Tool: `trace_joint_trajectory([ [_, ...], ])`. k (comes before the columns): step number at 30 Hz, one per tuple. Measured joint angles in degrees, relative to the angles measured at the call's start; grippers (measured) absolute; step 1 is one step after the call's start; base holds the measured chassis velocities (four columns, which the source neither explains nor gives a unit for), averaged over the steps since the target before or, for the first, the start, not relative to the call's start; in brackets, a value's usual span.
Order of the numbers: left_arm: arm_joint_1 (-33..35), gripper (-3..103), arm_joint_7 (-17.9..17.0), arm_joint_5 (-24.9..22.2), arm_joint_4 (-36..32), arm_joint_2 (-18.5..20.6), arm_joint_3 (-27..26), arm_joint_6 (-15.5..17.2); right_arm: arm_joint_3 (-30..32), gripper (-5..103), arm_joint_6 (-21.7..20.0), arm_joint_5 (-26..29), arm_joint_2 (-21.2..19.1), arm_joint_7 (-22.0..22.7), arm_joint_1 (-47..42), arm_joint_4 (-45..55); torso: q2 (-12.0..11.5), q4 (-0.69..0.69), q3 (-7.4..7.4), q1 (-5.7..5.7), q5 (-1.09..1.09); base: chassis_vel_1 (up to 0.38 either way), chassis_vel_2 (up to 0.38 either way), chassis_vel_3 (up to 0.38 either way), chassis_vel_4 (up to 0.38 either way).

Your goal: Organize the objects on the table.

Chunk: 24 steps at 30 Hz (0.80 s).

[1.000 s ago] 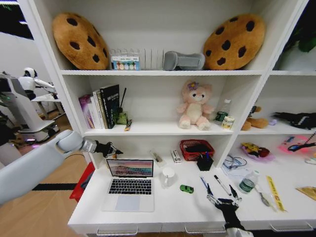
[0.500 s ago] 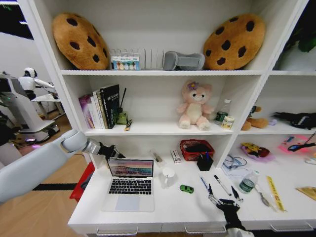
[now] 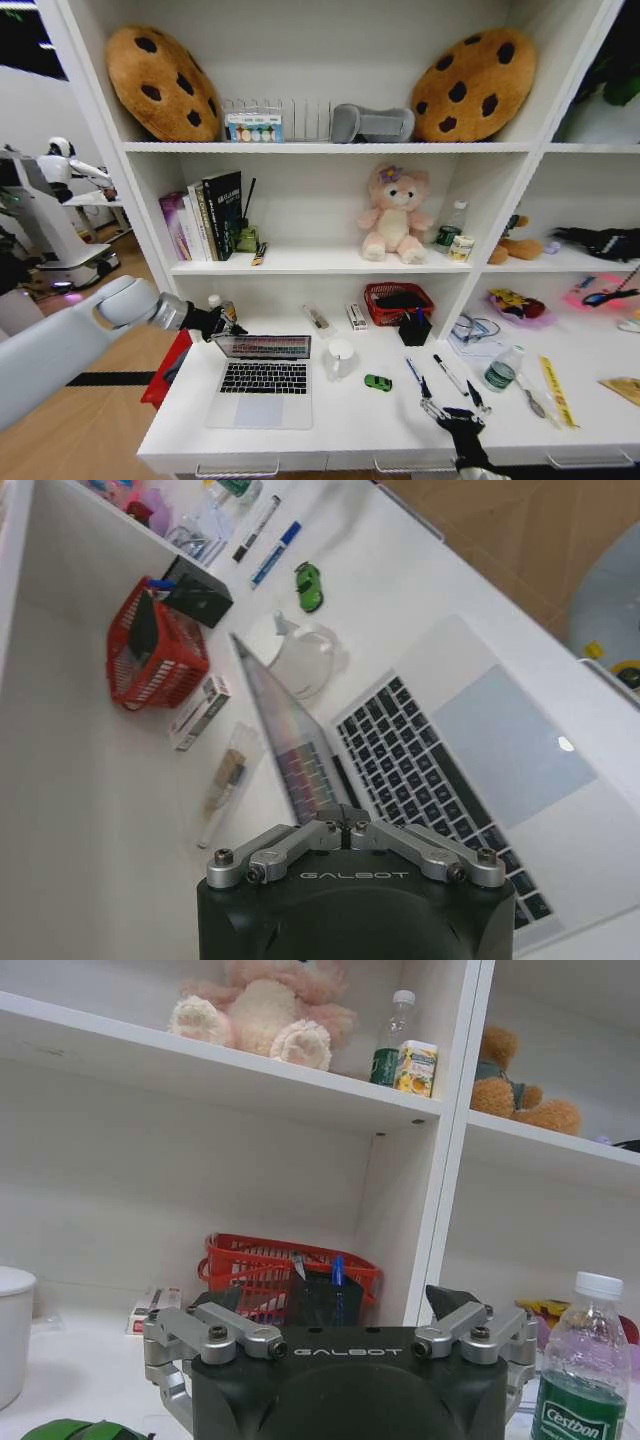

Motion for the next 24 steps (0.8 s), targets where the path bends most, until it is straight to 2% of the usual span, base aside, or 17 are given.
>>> trace_joint_trajectory([
  [2, 6.15, 0, -0.16, -0.10, -2.82, 2.61, -3.76, 0.18, -0.25, 100, 0.10, -0.30, 0.17, 0.00, -0.49, 0.53, 0.00, 0.01, 0.00, 0.00, 0.00, 0.000, 0.000, 0.000, 0.000],
  [6, 8.64, 0, -0.72, -0.36, -4.79, 3.80, -5.00, 0.08, -0.38, 100, 0.71, -0.84, 0.68, -0.07, -1.18, 0.74, 0.00, -0.02, 0.00, -0.01, 0.00, 0.000, 0.000, 0.000, 0.000],
  [11, 6.59, 0, -1.84, -2.92, -5.57, 4.14, -5.84, 1.96, -0.12, 100, 1.43, -0.89, 0.90, -0.13, -1.99, 1.09, 0.00, -0.03, 0.00, 0.00, 0.01, 0.000, 0.000, 0.000, 0.000],
  [15, 4.46, 0, -4.13, -3.79, -4.77, 3.74, -5.50, 3.48, 0.37, 100, 2.18, -0.80, 0.91, -0.14, -2.60, 1.11, 0.00, -0.02, 0.00, 0.00, 0.03, 0.000, 0.000, 0.000, 0.000],
  [19, 4.65, 0, -9.71, -0.58, -1.44, 1.51, -4.06, 4.12, 0.77, 100, 2.82, -0.60, 1.10, -0.14, -3.11, 0.83, 0.00, -0.02, 0.01, 0.00, 0.01, 0.000, 0.000, 0.000, 0.000],
  [21, 4.65, 0, -9.71, -0.58, -1.44, 1.51, -4.06, 4.12, 0.77, 100, 2.82, -0.60, 1.10, -0.14, -3.11, 0.83, 0.00, -0.02, 0.01, 0.00, 0.01, 0.000, 0.000, 0.000, 0.000],
  [23, 4.22, 0, -11.44, 4.11, 2.31, -0.64, -3.31, 4.59, 1.36, 100, 3.27, -0.52, 1.37, -0.14, -3.32, 0.42, 0.00, -0.02, 0.01, 0.00, 0.00, 0.000, 0.000, 0.000, 0.000],
  [24, 4.11, 0, -10.72, 4.02, 2.89, -0.65, -2.96, 4.84, 1.68, 100, 3.41, -0.52, 1.44, -0.14, -3.42, 0.33, 0.00, -0.02, 0.01, 0.00, 0.00, 0.000, 0.000, 0.000, 0.000],
])
